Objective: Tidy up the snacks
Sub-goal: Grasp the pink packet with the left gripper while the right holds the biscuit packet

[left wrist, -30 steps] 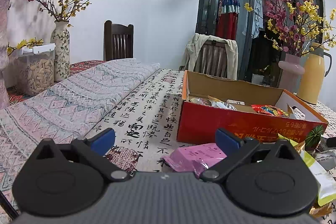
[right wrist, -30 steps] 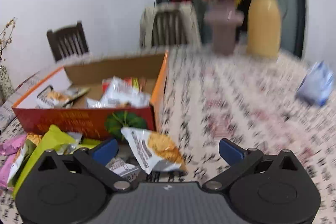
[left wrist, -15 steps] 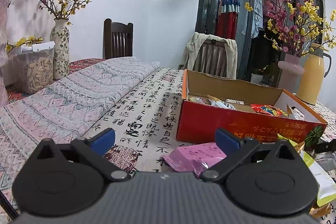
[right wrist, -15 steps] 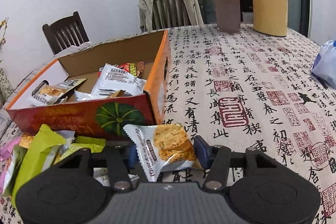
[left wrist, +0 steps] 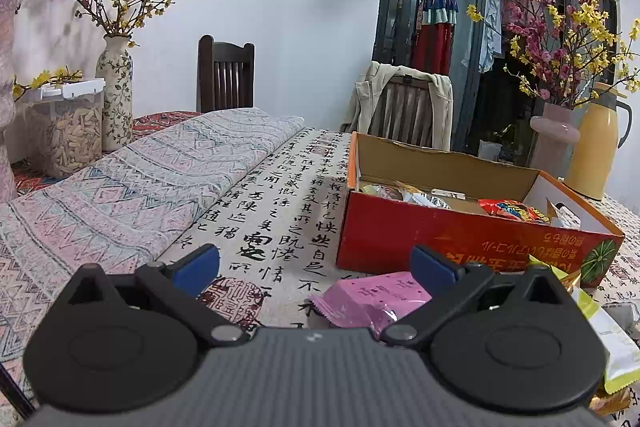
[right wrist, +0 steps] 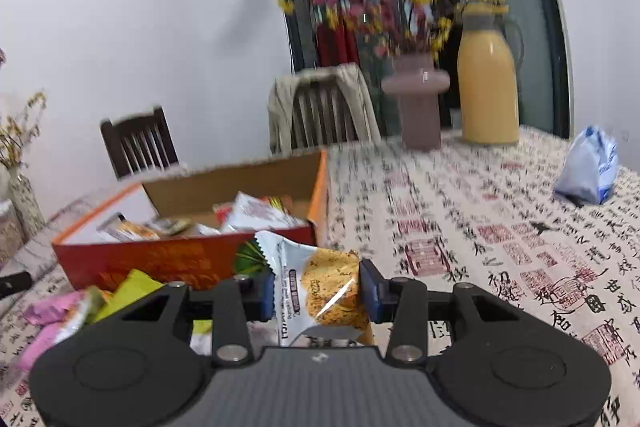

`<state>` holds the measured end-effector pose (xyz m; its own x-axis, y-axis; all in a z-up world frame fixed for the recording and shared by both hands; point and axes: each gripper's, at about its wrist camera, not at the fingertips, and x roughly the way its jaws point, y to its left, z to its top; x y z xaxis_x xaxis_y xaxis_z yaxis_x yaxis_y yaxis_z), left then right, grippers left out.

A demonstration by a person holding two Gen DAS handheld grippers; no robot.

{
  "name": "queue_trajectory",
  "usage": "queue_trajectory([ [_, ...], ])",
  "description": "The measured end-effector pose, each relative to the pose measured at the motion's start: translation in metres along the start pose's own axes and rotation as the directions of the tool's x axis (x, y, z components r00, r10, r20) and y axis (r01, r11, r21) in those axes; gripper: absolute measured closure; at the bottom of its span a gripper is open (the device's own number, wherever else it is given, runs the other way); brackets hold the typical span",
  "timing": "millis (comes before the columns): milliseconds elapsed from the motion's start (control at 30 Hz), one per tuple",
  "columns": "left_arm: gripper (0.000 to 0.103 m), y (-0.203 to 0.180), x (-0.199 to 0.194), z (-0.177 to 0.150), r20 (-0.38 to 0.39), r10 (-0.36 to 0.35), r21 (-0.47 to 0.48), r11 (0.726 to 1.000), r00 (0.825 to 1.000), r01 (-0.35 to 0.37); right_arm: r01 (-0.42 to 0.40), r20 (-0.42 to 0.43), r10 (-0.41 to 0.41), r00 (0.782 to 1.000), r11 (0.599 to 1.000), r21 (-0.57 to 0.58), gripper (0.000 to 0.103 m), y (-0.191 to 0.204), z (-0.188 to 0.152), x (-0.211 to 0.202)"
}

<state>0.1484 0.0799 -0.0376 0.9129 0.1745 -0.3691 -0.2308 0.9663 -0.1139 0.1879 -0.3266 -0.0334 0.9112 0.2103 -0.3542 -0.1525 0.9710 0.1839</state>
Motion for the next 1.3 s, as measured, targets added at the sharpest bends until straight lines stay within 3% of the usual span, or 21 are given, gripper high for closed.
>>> queue_trajectory([
  [200, 0.000, 0.000, 0.000, 0.000, 0.001, 0.001, 0.001, 1.000, 1.000, -0.001, -0.008, 0.100, 0.009, 0.995, 1.000, -0.018, 0.063, 0.014, -0.014, -0.015],
  [767, 0.000, 0.000, 0.000, 0.000, -0.005, 0.007, 0.008, 1.000, 1.000, -0.007, -0.001, 0.083, 0.000, 0.997, 1.000, 0.010, 0.063, 0.012, -0.022, -0.005],
  [900, 0.000, -0.008, 0.002, 0.005, -0.089, 0.018, 0.062, 0.998, 0.996, -0.013, -0.002, 0.080, 0.001, 0.997, 1.000, 0.016, 0.063, 0.011, -0.022, -0.005],
  [1100, 0.000, -0.032, -0.015, 0.005, -0.201, -0.072, 0.107, 0.990, 0.977, 0.095, -0.012, 0.088, 0.009, 0.996, 0.999, 0.030, 0.063, 0.009, -0.023, -0.005],
  [1300, 0.000, -0.057, 0.000, -0.010, -0.326, -0.011, 0.147, 0.987, 0.945, 0.063, -0.026, 0.097, 0.022, 0.995, 0.999, 0.040, 0.063, 0.006, -0.024, -0.008],
])
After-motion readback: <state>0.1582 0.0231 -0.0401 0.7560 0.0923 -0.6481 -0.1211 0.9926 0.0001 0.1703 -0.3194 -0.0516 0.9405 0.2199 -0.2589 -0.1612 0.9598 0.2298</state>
